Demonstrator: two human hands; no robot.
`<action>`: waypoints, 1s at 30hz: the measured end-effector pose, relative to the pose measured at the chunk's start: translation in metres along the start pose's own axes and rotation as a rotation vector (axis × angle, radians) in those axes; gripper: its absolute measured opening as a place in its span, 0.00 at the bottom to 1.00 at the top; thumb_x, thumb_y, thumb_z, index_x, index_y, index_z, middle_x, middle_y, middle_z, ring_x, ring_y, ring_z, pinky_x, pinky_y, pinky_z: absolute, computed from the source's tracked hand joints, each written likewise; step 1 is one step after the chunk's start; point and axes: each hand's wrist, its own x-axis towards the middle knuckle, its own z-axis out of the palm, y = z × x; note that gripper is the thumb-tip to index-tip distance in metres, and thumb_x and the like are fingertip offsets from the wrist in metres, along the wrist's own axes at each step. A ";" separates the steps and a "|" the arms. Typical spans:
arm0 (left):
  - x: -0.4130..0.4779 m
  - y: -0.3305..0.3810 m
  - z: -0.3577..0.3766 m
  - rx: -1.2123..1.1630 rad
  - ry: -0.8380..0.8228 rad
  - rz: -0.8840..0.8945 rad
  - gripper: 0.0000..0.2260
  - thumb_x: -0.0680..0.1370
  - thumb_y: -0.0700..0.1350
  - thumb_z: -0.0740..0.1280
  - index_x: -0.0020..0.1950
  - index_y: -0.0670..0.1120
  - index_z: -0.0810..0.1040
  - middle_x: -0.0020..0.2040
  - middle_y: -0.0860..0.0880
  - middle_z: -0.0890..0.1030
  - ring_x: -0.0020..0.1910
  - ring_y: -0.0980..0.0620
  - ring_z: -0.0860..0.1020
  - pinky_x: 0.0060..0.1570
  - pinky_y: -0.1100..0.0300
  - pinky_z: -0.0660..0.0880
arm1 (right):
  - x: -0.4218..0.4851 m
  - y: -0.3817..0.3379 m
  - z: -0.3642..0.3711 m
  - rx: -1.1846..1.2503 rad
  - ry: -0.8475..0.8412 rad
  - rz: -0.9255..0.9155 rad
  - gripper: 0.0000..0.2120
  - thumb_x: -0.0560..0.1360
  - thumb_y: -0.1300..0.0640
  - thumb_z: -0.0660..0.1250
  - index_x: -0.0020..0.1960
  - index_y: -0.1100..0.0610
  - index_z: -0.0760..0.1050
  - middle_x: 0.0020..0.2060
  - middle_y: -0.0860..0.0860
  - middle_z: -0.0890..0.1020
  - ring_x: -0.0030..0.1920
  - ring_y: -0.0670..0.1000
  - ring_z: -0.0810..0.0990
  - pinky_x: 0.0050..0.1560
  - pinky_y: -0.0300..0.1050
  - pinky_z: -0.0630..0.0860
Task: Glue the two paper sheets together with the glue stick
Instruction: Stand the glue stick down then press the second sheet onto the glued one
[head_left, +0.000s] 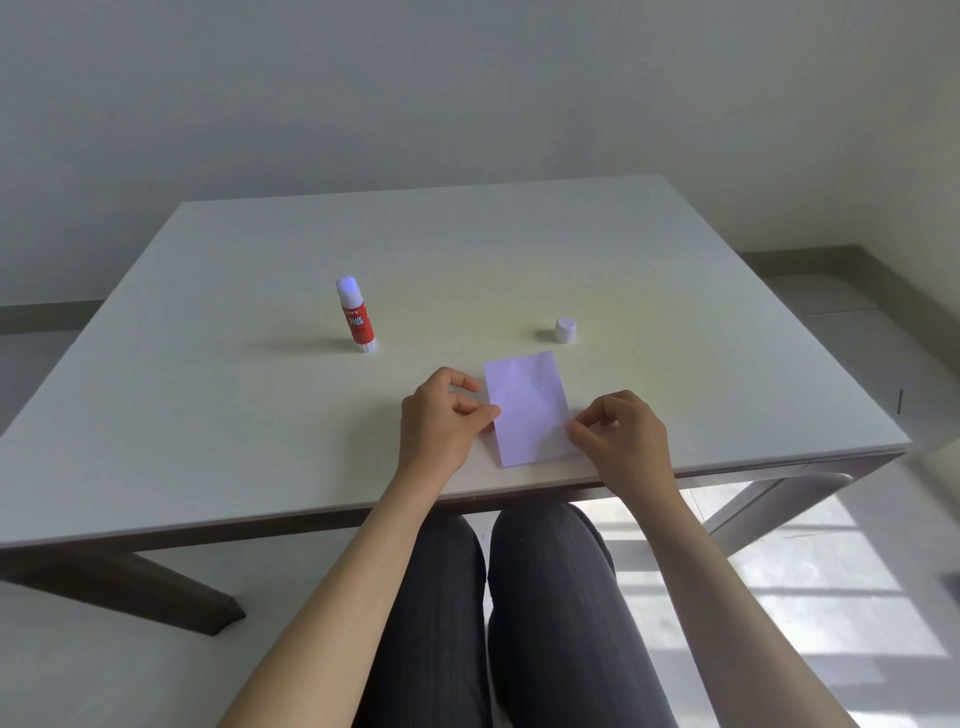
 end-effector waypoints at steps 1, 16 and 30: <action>0.000 0.000 0.000 0.002 0.000 0.002 0.11 0.69 0.43 0.74 0.46 0.44 0.76 0.36 0.47 0.86 0.42 0.49 0.83 0.40 0.60 0.71 | 0.000 0.000 0.000 0.000 0.000 0.001 0.09 0.68 0.63 0.71 0.32 0.55 0.75 0.39 0.50 0.75 0.43 0.52 0.74 0.36 0.31 0.64; 0.001 -0.004 0.012 0.208 0.071 0.160 0.13 0.69 0.41 0.73 0.41 0.46 0.68 0.32 0.52 0.78 0.40 0.46 0.79 0.37 0.58 0.69 | -0.003 0.004 0.014 -0.107 0.095 -0.043 0.04 0.65 0.69 0.68 0.34 0.64 0.74 0.39 0.54 0.75 0.46 0.58 0.72 0.40 0.41 0.61; 0.022 -0.029 -0.021 0.800 -0.296 0.413 0.23 0.80 0.55 0.55 0.75 0.51 0.61 0.77 0.57 0.59 0.78 0.51 0.48 0.73 0.48 0.45 | -0.011 -0.002 0.033 -0.606 -0.299 -0.384 0.24 0.80 0.56 0.50 0.75 0.48 0.54 0.77 0.43 0.54 0.78 0.51 0.46 0.74 0.61 0.40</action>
